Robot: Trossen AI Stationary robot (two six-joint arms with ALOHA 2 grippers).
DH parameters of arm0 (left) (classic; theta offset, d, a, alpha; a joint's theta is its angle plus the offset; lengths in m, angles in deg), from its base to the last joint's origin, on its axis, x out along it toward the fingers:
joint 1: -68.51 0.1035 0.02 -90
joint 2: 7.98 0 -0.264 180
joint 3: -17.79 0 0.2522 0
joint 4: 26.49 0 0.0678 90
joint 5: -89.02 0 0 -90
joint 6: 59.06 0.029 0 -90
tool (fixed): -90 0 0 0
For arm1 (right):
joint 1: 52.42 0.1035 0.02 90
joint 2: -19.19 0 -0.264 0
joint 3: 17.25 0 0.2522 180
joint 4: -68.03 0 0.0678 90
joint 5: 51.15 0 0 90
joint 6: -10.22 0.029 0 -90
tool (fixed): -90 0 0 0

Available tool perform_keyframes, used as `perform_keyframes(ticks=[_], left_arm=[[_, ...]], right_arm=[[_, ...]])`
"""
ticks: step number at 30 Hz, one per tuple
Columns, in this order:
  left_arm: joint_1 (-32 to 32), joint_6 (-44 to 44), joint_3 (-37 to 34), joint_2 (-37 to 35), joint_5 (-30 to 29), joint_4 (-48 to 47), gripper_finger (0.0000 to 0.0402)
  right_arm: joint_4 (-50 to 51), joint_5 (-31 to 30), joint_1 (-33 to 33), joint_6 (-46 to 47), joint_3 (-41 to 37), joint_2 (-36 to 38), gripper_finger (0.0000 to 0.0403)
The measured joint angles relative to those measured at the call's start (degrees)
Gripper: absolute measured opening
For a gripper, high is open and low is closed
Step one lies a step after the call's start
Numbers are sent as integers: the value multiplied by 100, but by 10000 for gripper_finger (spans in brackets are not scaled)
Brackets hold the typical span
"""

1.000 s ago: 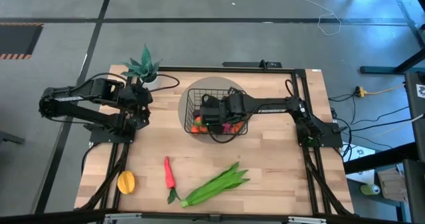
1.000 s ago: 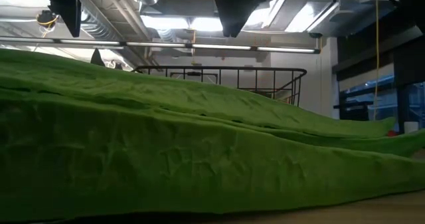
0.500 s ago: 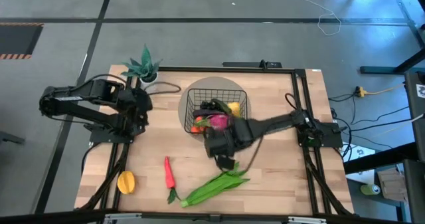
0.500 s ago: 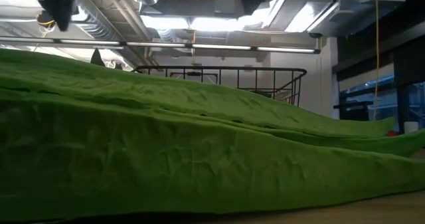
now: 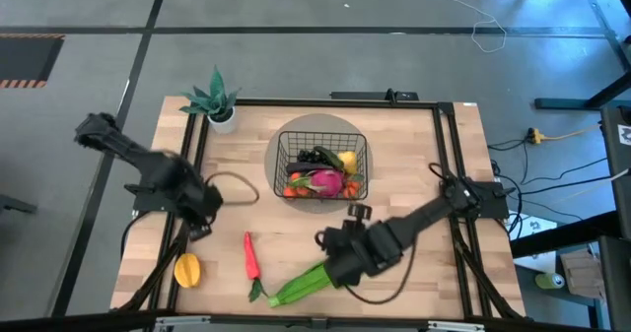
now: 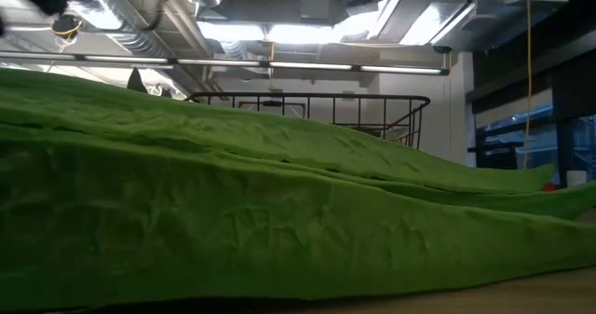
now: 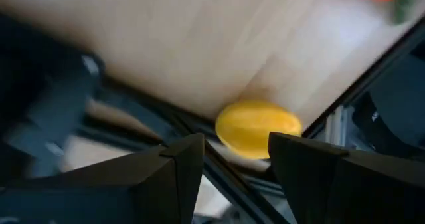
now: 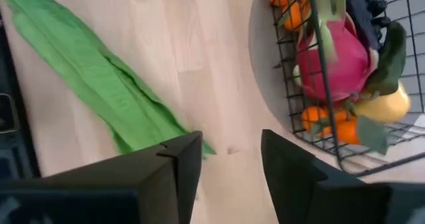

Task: Build produce basket
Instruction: Put the star fruit into the black wire basket

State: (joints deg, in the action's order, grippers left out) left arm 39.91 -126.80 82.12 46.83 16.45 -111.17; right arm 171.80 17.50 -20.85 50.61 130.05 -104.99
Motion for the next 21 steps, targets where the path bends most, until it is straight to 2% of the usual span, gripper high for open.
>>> perform_keyframes(ticks=[2, 6, 13, 19, 21], left_arm=[[-403, -655, -320, 137, 357, 449, 158], [-1146, -1247, -619, 478, 1142, 1432, 158], [-2356, -2532, -625, 1242, 611, 2689, 158], [-3318, -3511, -372, 2047, 859, 2784, 158], [-3499, -3617, -315, 2215, 697, 2820, 158]], right_arm=[[0, -176, 191, 309, 0, 0, 144], [1, -588, 517, 852, 0, 0, 144], [1, -1112, 884, 1659, 0, 0, 145], [1, -1116, 961, 1869, 0, 0, 145], [2, -1114, 962, 1951, 0, 0, 145]])
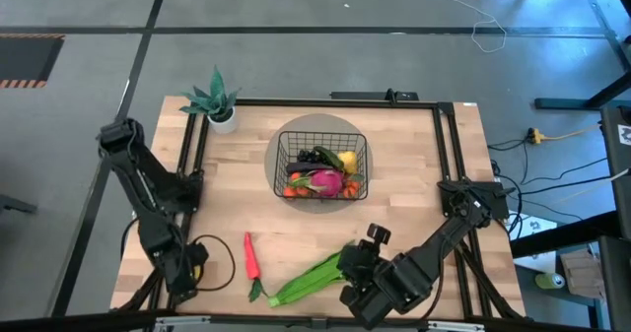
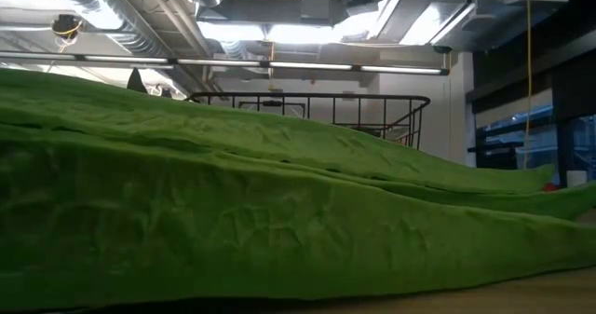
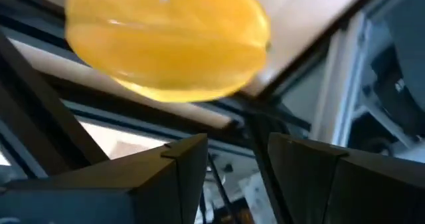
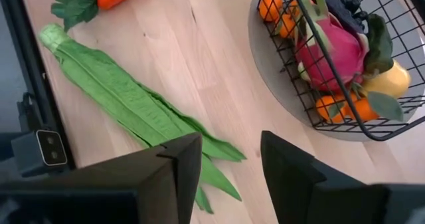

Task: Build produce basket
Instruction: Put the star fruit into the black wire basket

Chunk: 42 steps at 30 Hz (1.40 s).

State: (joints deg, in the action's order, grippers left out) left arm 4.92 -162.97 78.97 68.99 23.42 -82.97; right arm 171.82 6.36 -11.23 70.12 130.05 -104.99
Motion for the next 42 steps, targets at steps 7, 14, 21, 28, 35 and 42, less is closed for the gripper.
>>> perform_keyframes(ticks=[7, 14, 21, 28, 35, 42], left_arm=[[-177, 466, 18, 632, -513, -458, 158], [194, 1460, 24, 761, -1261, -417, 158], [755, 2653, 3, 785, -3477, -227, 158], [1003, 3393, 39, 746, -3189, 268, 158], [952, 3630, 237, 633, -3610, 121, 158], [1191, 3544, 269, 626, -4725, -112, 158]], right_arm=[[-39, 0, 0, 82, -4, 0, 145], [-46, 5, 0, 120, -4, 0, 145], [-62, 2, 0, 120, -4, 0, 145], [-71, 7, 1, 120, -4, 0, 145], [-82, -85, 2, 116, -4, 0, 145], [-108, -89, 2, 116, -4, 0, 145]])
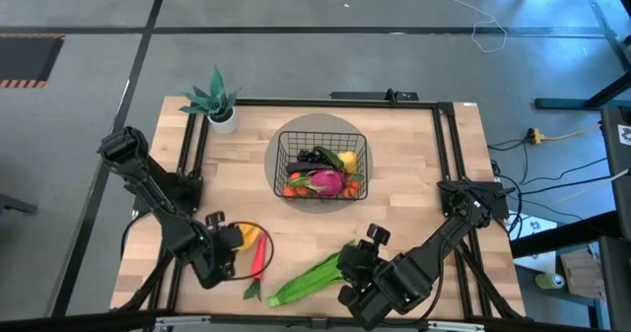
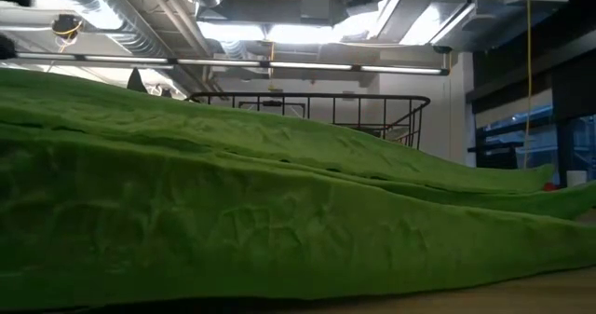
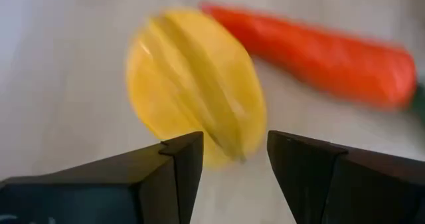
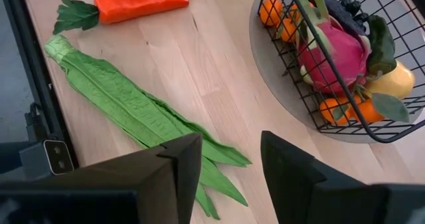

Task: Build produce basket
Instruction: Put the star fruit into the black wire basket

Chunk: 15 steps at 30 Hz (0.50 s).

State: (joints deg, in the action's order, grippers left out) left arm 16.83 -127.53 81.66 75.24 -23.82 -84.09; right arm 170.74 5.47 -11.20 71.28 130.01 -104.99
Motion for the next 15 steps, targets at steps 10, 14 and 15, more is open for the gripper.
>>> perform_keyframes(ticks=[10, 14, 15], left_arm=[[414, -186, 0, 0, -365, -58, 158], [585, -336, 0, 0, -396, -71, 158], [629, -370, 0, 0, -396, -72, 158]], right_arm=[[0, -3, 0, 0, 0, 0, 145], [0, -5, 0, 0, 0, 0, 145], [-2, -7, 0, 0, 0, 0, 145]])
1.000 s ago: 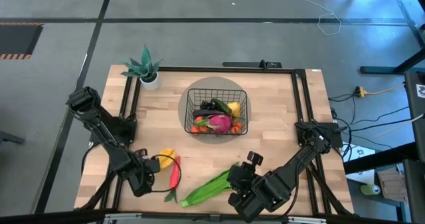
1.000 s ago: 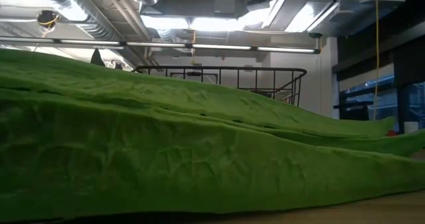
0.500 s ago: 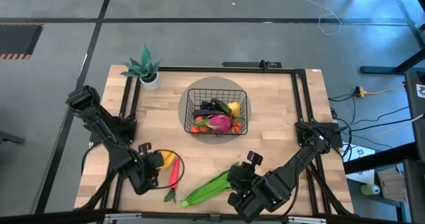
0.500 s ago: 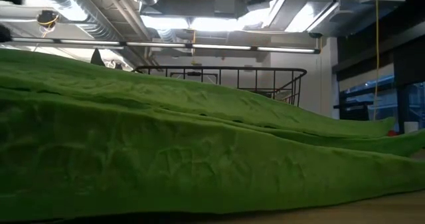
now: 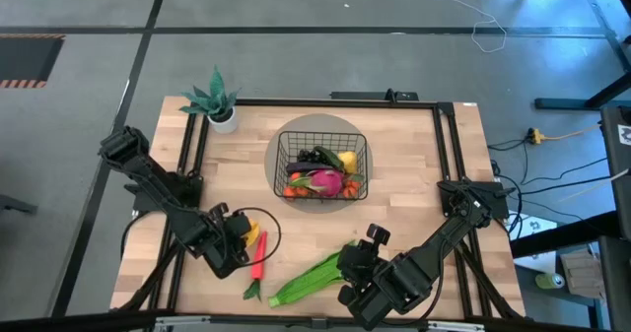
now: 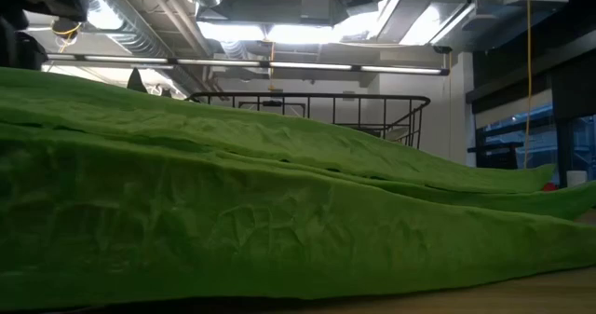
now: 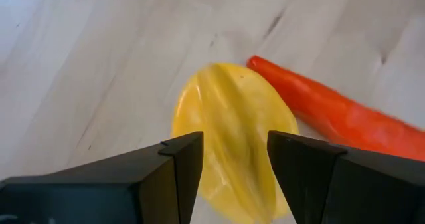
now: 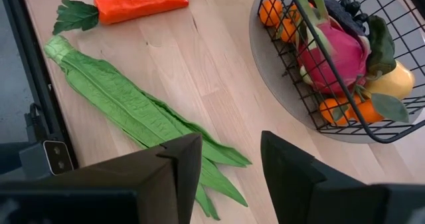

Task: Build produce basket
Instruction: Put the star fruit into the black wire basket

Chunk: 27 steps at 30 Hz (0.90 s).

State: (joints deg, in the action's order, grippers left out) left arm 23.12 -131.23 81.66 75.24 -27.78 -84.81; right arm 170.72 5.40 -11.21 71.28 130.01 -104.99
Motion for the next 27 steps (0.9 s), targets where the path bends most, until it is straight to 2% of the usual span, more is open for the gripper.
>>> perform_keyframes(ticks=[6, 13, 17, 22, 27], left_arm=[[223, -544, 0, 0, 254, 2, 158], [291, -569, 0, 0, 531, 2, 158], [290, -571, 0, 0, 538, 7, 158], [299, -569, 0, 0, 533, 29, 158], [348, -565, 0, 0, 547, 31, 158]], right_arm=[[2, 0, 0, -1, 0, 0, 145], [-6, -4, 0, 36, -8, 0, 145], [-158, -108, 36, 235, -300, 2, 145], [-844, -288, 1, 324, -964, 0, 145], [-1943, -298, -199, 313, -1567, -2, 145]])
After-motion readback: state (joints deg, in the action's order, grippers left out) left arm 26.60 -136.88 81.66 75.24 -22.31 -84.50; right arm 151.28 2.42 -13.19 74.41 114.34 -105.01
